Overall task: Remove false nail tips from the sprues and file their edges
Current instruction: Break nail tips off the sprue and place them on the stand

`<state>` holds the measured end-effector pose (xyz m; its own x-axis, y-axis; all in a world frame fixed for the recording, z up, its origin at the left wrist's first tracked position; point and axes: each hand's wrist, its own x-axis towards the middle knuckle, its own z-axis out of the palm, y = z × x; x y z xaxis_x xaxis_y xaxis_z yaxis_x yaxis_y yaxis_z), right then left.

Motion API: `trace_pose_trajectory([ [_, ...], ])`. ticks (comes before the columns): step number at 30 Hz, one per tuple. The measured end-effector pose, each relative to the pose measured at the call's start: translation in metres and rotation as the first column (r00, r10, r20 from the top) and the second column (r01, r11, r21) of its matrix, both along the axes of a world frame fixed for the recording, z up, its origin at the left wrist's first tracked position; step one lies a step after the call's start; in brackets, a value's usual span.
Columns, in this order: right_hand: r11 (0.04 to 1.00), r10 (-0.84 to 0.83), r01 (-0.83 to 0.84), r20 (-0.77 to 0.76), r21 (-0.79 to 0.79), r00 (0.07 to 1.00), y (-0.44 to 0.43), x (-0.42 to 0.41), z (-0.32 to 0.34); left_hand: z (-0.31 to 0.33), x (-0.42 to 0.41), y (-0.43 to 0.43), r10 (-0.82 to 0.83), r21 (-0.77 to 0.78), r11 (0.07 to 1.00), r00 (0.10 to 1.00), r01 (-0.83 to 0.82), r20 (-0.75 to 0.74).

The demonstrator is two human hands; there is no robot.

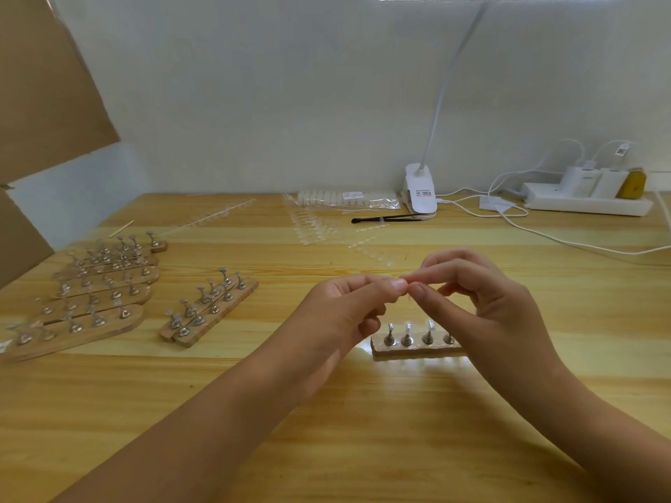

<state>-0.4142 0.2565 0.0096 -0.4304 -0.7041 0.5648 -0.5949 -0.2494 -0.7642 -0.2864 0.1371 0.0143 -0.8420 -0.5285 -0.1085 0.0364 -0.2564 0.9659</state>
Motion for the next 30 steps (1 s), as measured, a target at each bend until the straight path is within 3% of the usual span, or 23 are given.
trace_pose_trajectory([
  [4, 0.997, -0.002, 0.003, 0.012, -0.075, 1.000, -0.004, 0.002, 0.002, 0.003, 0.001, 0.004, -0.065, 0.210, 0.974, 0.994, 0.082, -0.086],
  [7, 0.995, 0.014, -0.012, 0.024, -0.103, 1.000, -0.004, 0.001, 0.001, 0.004, 0.002, 0.010, -0.114, 0.397, 0.902, 0.981, 0.169, -0.159],
  [10, 0.997, 0.022, -0.024, -0.025, -0.080, 0.999, -0.001, -0.002, -0.001, 0.002, 0.003, 0.014, -0.111, 0.477, 0.859, 0.978, 0.184, -0.178],
  [13, 0.998, 0.041, -0.044, -0.064, -0.044, 0.997, 0.001, -0.004, -0.003, 0.001, 0.002, 0.013, -0.018, 0.389, 0.918, 0.990, 0.072, -0.142],
  [15, 0.999, 0.043, -0.045, -0.089, -0.020, 0.995, 0.001, -0.005, -0.004, 0.001, 0.002, 0.009, 0.048, 0.191, 0.981, 0.994, -0.029, -0.094],
  [18, 0.999, 0.043, -0.040, -0.154, 0.021, 0.987, 0.000, -0.007, -0.006, 0.001, 0.004, 0.002, 0.077, -0.061, 0.995, 0.996, -0.080, -0.050],
  [23, 0.999, 0.018, -0.010, -0.224, 0.037, 0.974, -0.002, -0.011, -0.010, -0.003, 0.005, -0.003, 0.066, -0.232, 0.970, 0.998, -0.068, -0.019],
  [28, 0.999, -0.014, 0.022, -0.287, 0.025, 0.958, -0.003, -0.014, -0.015, -0.005, 0.004, -0.006, 0.056, -0.238, 0.970, 0.998, -0.054, 0.003],
  [30, 0.999, -0.029, 0.037, -0.318, 0.021, 0.948, -0.003, -0.016, -0.017, -0.002, 0.006, -0.010, 0.042, -0.310, 0.950, 0.998, -0.022, 0.056],
])
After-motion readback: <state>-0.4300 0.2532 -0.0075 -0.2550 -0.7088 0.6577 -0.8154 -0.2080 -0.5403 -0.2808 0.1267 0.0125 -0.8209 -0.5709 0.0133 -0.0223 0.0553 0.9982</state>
